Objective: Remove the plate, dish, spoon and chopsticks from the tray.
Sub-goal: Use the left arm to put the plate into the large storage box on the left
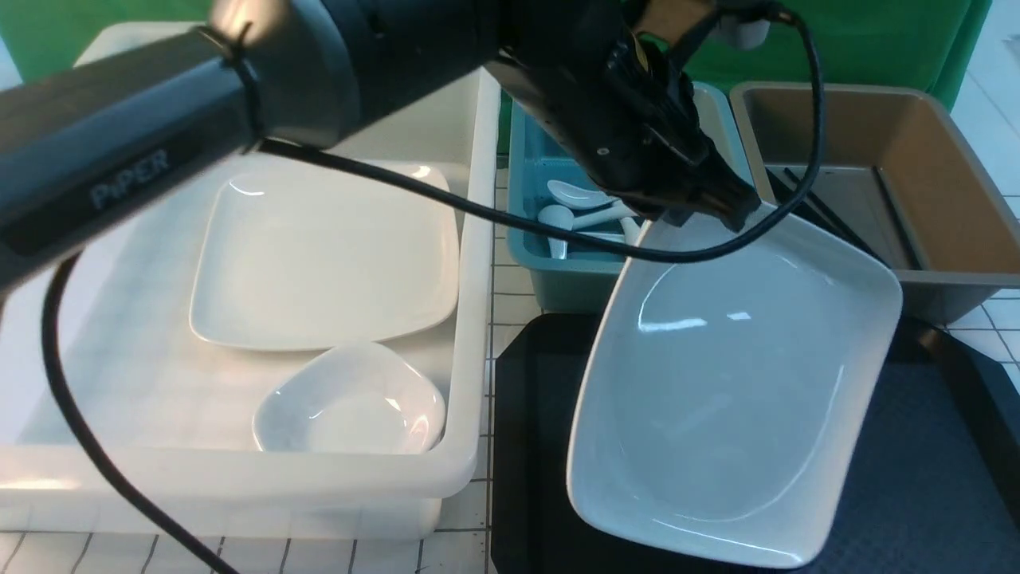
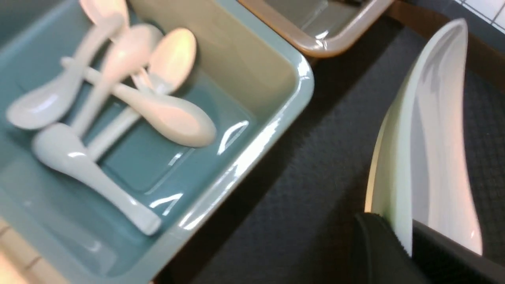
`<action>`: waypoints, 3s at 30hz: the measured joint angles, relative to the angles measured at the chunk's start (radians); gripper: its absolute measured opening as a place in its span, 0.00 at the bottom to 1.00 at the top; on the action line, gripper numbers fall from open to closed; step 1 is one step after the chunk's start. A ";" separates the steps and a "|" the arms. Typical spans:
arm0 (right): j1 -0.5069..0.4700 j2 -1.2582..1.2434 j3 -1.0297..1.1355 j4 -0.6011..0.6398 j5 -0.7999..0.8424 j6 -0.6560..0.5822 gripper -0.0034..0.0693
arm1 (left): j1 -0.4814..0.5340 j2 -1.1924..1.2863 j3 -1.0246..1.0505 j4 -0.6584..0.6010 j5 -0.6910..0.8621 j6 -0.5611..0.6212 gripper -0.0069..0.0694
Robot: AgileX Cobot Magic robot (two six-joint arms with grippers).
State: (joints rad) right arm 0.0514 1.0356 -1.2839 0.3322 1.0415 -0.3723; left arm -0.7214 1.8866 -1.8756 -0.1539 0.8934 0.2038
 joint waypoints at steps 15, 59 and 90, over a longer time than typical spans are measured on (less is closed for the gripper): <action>0.000 0.000 0.000 0.000 -0.001 0.000 0.26 | 0.000 -0.042 -0.019 0.067 0.073 0.000 0.06; 0.000 0.000 0.000 0.000 -0.006 0.000 0.27 | 0.306 -0.088 -0.515 0.052 0.231 -0.041 0.07; 0.000 0.000 0.000 0.042 -0.009 0.000 0.25 | 1.032 0.274 -0.526 -0.662 0.343 0.321 0.08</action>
State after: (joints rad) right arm 0.0514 1.0356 -1.2839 0.3746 1.0326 -0.3723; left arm 0.3108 2.1606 -2.4013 -0.8162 1.2362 0.5248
